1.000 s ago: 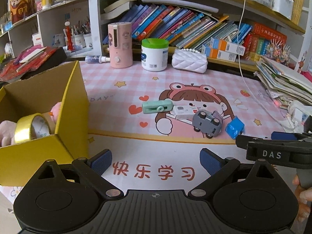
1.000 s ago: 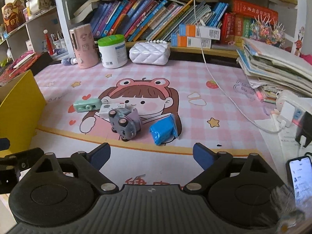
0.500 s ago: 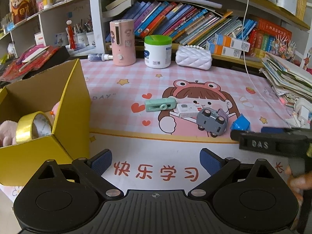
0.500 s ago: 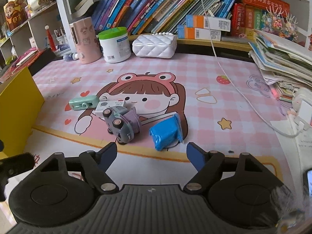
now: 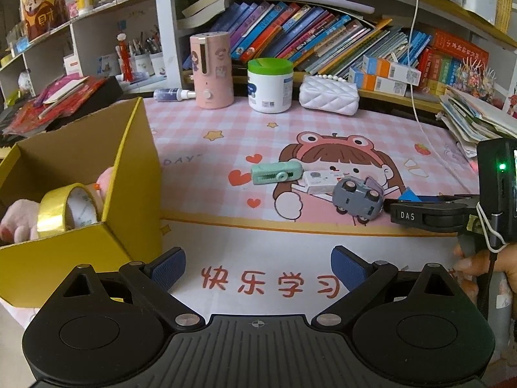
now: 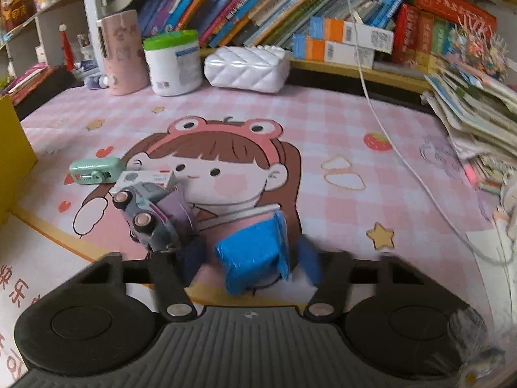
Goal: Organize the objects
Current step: 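Grasp the blue block with the right tool while the left tool nears the grey truck, then grasp the grey toy truck with the left tool while the right tool holds the block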
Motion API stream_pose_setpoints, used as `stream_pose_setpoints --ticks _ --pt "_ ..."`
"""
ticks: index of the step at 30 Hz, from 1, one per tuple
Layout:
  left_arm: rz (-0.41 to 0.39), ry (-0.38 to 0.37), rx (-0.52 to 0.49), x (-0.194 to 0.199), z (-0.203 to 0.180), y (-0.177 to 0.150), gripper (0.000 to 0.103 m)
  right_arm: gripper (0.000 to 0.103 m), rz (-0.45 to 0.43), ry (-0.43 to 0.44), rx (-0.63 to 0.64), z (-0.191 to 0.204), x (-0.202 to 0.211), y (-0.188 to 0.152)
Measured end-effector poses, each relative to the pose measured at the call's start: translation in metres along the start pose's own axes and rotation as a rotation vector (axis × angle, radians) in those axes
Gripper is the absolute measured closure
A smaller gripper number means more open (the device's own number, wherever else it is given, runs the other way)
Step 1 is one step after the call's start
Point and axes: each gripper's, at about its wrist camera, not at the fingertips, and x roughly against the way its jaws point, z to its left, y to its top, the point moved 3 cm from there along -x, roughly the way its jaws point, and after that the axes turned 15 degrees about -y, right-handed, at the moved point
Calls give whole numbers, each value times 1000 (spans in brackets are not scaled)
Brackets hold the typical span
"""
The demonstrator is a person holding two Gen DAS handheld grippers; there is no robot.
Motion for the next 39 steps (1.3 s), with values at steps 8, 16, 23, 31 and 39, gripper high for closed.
stream_pose_setpoints --ticks 8,16,23,31,39 --pt "22 -114 7 -36 -20 12 6 63 -59 -15 -73 -25 36 7" --pt "69 -188 -38 -94 -49 27 9 63 -127 -44 -21 -48 78 -5" --pt "60 -192 -168 -134 -72 39 13 63 -154 -79 5 -63 94 -11" --pt "73 -183 -182 -149 -65 37 40 63 -119 -82 -7 -74 94 -20" --pt "9 -222 -127 -105 -56 43 40 63 -111 -25 14 -58 91 -15"
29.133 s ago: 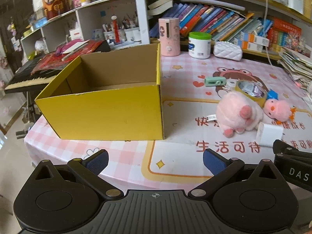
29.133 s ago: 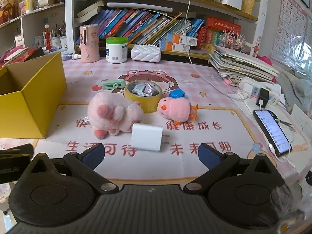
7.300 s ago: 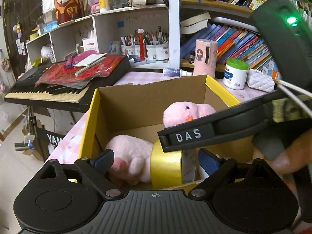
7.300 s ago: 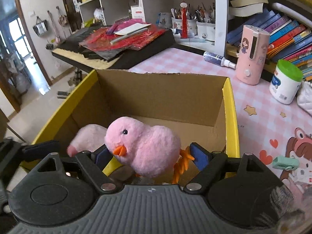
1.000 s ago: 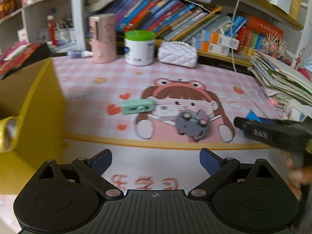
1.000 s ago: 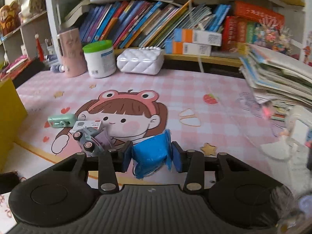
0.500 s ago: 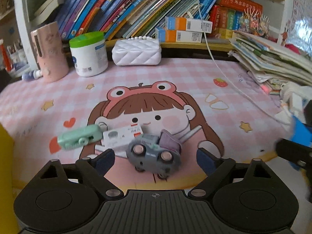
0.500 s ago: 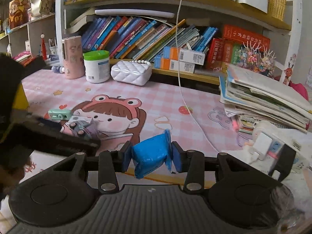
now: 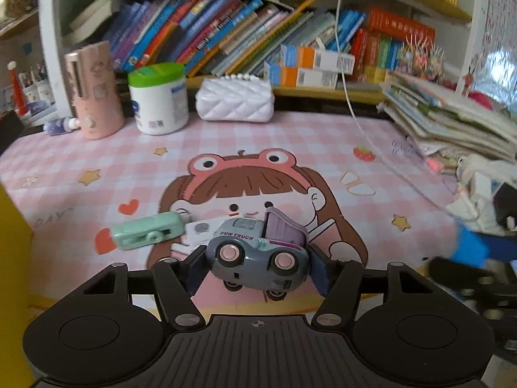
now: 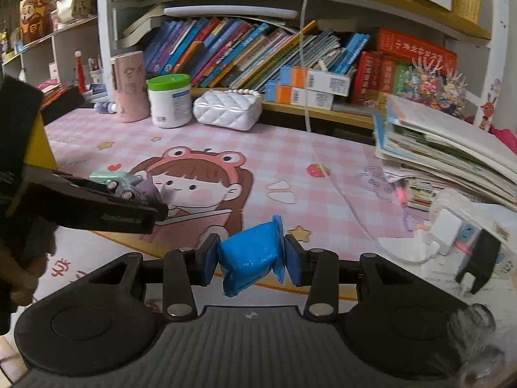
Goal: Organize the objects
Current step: 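Grasp the grey toy truck with the left tool while the right tool holds the block, then carry the truck and blue block in both tools over the yellow box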
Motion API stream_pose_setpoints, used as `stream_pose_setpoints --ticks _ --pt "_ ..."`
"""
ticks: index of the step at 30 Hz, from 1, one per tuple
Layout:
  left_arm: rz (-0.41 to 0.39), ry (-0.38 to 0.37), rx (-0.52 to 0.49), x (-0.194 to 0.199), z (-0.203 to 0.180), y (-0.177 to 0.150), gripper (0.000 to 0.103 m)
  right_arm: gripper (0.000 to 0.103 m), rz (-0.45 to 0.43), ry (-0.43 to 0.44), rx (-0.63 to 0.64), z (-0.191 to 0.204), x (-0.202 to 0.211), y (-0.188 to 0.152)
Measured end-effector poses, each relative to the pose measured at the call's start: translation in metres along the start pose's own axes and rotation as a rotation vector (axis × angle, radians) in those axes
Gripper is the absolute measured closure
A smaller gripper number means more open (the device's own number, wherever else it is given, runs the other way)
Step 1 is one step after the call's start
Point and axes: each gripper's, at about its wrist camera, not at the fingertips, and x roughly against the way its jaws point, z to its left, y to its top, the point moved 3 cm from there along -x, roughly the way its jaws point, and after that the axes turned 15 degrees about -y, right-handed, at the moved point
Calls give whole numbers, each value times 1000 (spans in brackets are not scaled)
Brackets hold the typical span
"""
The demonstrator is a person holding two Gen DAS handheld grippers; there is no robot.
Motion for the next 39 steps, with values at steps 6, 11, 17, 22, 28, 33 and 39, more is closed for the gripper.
stream_pose_setpoints --ticks 6,11,17,22,28,33,39 --pt "-33 -9 80 44 7 -15 40 63 15 63 23 23 -1 3" --pt "-40 8 117 72 12 -35 39 63 67 90 50 43 -4 -2" --pt "-56 29 132 101 20 -52 39 63 113 112 69 66 2 -8" --pt "-68 20 133 125 27 -64 39 63 100 127 80 86 21 -7" --pt "-80 18 124 162 41 -85 39 63 116 125 79 114 44 -12" --pt "-96 15 137 195 59 -105 39 63 100 132 82 143 70 -19" --pt "-101 28 157 235 83 -130 39 63 89 147 100 185 106 -31"
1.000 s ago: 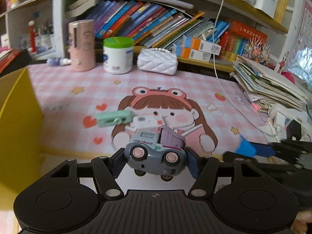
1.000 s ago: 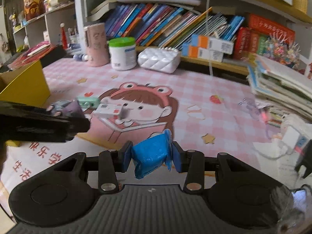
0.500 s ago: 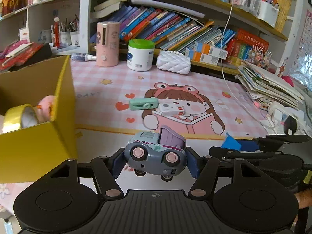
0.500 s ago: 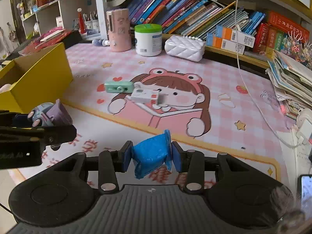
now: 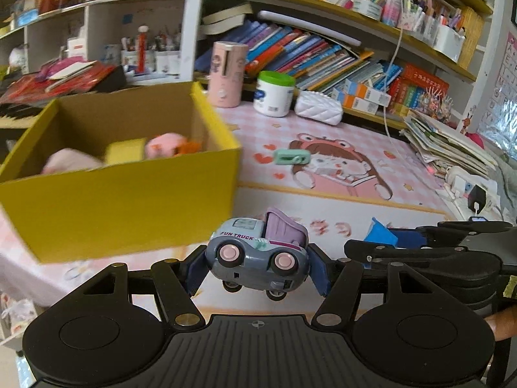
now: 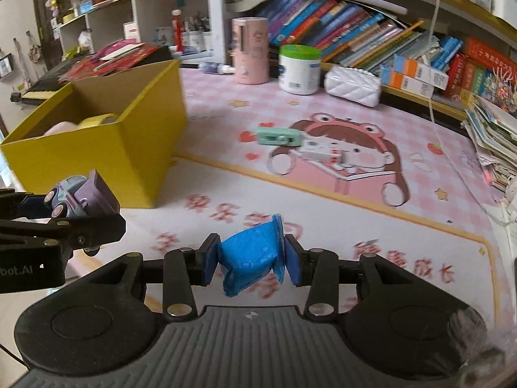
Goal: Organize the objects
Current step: 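Carry the truck and blue block in both tools over the yellow box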
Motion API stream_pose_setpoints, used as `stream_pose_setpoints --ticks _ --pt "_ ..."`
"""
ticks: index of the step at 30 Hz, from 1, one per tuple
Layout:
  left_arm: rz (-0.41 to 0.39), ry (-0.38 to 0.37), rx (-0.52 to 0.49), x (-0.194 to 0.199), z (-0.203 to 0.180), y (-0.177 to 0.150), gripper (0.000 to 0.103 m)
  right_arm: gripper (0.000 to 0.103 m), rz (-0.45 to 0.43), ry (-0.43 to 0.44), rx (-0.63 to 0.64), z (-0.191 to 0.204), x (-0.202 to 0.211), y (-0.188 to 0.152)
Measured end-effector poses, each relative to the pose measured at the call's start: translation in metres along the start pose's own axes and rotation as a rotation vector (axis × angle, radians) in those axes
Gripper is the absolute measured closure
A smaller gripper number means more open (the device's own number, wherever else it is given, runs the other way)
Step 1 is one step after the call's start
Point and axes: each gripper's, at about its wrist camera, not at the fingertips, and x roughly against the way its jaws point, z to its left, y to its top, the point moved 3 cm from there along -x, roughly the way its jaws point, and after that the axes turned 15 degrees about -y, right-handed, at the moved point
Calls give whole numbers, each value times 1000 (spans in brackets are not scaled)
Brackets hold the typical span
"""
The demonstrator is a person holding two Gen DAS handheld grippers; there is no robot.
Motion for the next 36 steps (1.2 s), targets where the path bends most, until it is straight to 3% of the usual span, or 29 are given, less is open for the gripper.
stream_pose_setpoints --ticks 20,36 --pt "-37 93 56 117 76 -57 39 63 -5 111 66 136 72 -43" --pt "-113 114 74 152 89 -60 39 63 -79 130 121 171 104 -36"
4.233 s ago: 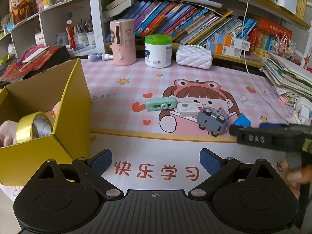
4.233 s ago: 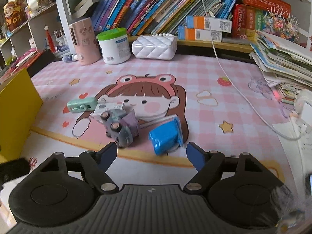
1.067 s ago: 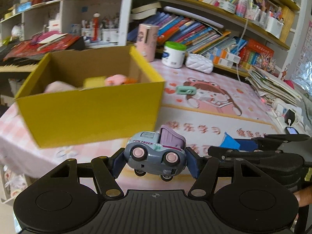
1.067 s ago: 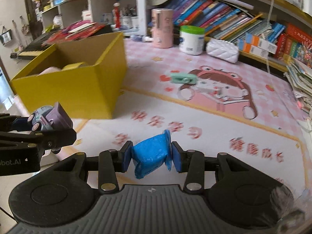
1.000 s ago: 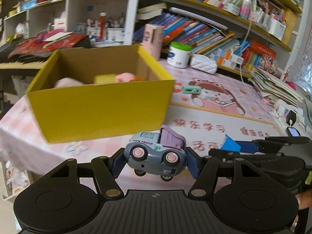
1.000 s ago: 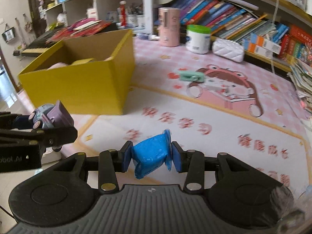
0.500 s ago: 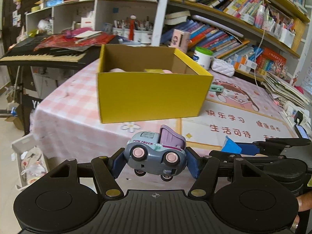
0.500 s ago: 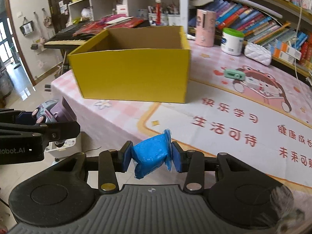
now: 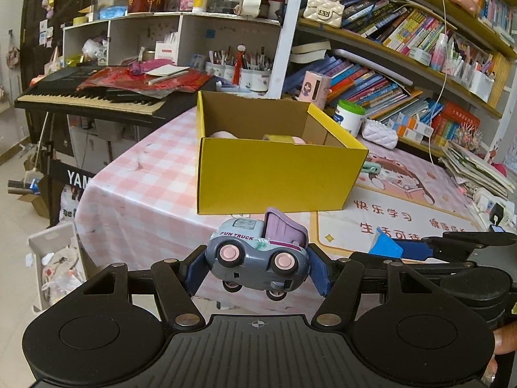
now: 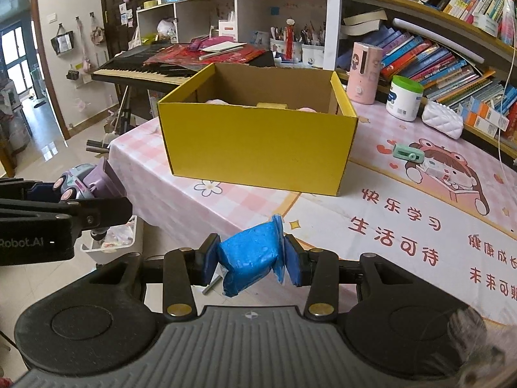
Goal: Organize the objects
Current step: 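Carry the truck and blue block in both tools over the yellow box, then lower the truck with the left tool while the right tool lowers the block into the box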
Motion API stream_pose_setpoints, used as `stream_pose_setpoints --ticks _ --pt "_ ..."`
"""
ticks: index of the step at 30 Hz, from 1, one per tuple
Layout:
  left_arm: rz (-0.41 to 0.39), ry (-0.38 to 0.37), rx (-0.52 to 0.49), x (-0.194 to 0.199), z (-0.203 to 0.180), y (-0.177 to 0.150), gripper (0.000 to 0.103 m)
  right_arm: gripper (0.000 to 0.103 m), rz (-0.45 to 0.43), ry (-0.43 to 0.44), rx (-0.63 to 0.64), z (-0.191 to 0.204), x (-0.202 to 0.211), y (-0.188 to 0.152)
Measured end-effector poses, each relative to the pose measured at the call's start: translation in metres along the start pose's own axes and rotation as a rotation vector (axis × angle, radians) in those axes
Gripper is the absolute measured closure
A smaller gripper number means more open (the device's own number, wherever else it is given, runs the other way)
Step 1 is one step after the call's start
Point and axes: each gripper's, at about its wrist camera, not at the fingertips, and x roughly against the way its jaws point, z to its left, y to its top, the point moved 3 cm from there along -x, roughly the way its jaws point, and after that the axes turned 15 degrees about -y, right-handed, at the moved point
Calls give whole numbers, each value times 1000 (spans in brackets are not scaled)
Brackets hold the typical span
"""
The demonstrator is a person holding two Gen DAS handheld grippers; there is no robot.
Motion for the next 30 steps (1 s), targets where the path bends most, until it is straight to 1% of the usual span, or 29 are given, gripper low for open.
stream_pose_setpoints --ticks 6,10,15,19,23,28,30 --pt "-4 -11 5 -5 -3 1 39 63 -2 -4 2 -5 -1 2" --pt "-11 5 -7 -10 -5 7 39 63 -10 -1 -1 -9 -5 6" --pt "-54 26 -22 -16 -4 29 39 63 -38 18 21 -9 -15 19" --pt "-96 40 -43 -26 -6 57 39 63 -91 36 6 -17 -23 39" --pt "-129 47 -53 -42 -4 83 39 63 -143 44 -29 -30 -35 68" --pt "-151 79 -53 -70 4 113 39 63 -185 54 -51 -44 -57 110" --pt "-146 96 -51 -83 8 121 39 63 -199 59 -47 -48 -67 122"
